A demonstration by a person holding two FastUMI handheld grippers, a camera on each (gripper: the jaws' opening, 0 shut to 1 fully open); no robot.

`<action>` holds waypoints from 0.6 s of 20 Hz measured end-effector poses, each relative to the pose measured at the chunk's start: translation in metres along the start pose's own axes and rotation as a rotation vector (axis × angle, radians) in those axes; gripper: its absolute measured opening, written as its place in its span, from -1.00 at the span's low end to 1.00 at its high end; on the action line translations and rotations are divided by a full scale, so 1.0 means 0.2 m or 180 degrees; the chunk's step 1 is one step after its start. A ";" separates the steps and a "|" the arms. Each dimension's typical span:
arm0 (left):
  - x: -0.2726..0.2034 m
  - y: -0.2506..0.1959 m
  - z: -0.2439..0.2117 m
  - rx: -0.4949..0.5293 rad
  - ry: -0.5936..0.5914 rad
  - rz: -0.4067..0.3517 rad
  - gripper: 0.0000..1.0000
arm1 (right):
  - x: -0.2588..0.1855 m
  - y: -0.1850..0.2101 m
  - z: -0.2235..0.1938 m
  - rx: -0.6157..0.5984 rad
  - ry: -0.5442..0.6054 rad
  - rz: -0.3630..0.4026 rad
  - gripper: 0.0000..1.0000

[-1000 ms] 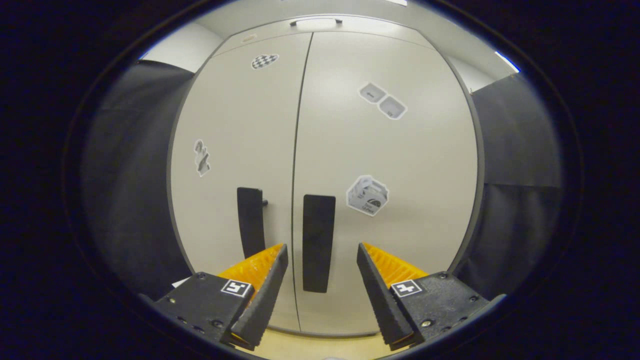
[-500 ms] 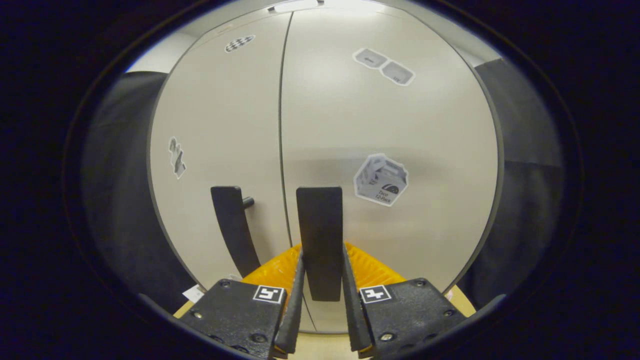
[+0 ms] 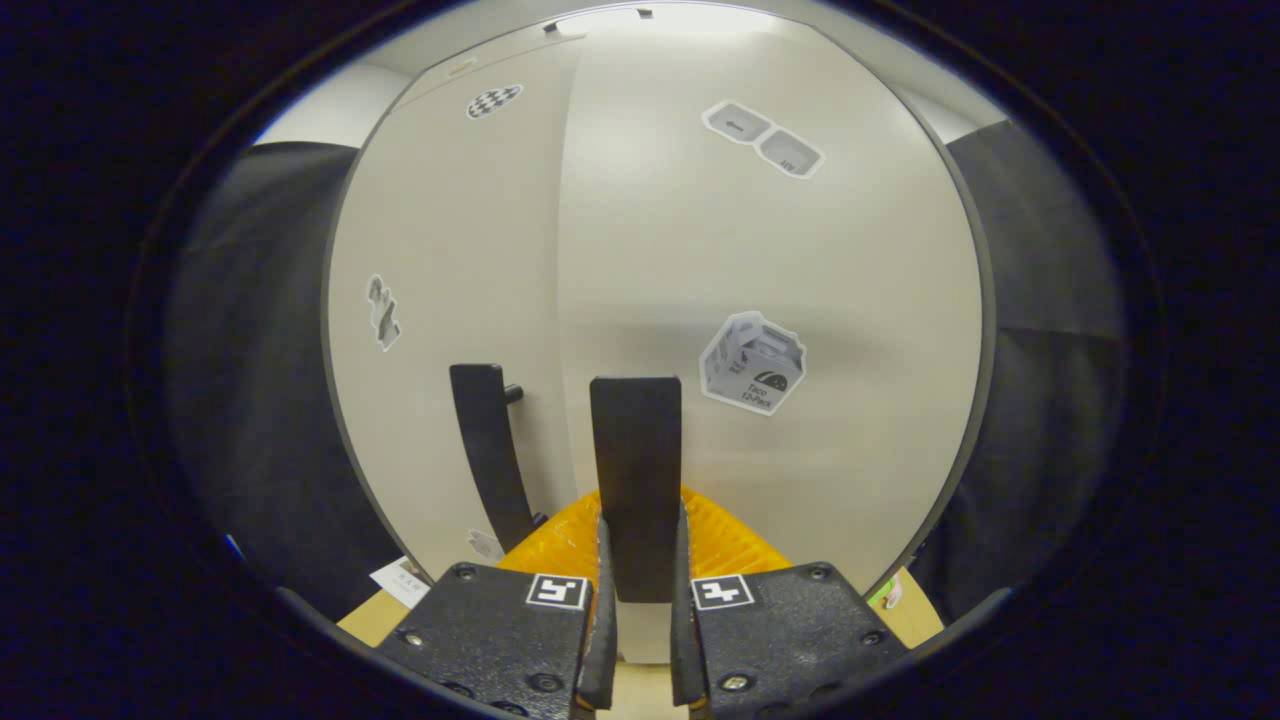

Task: Open the right door of the double-door shoe cabinet with the right hand, and open the left door with the left hand.

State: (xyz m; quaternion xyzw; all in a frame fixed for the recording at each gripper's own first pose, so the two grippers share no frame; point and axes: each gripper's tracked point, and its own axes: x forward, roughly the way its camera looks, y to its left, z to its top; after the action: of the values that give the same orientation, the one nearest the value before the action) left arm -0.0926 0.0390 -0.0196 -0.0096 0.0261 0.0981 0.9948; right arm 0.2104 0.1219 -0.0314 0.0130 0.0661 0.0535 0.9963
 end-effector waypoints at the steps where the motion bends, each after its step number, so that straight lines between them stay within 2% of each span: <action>1: -0.01 -0.01 0.00 -0.0001 -0.0004 -0.0025 0.92 | -0.06 -0.01 -0.01 0.0005 -0.0021 0.0027 -0.53; 6: -0.03 -0.05 -0.03 -0.0033 -0.0006 -0.0208 0.92 | -0.29 -0.09 -0.04 -0.0057 -0.0048 0.0078 -0.55; 12: -0.05 -0.12 -0.05 -0.0089 -0.0021 -0.0452 0.92 | -0.55 -0.24 -0.09 -0.0048 -0.0062 -0.0015 -0.58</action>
State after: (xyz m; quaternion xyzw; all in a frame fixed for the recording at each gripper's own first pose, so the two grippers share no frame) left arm -0.0993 0.0139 -0.0293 -0.0249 0.0207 0.0276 0.9991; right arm 0.1043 0.0628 -0.0365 0.0059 0.0560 0.0515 0.9971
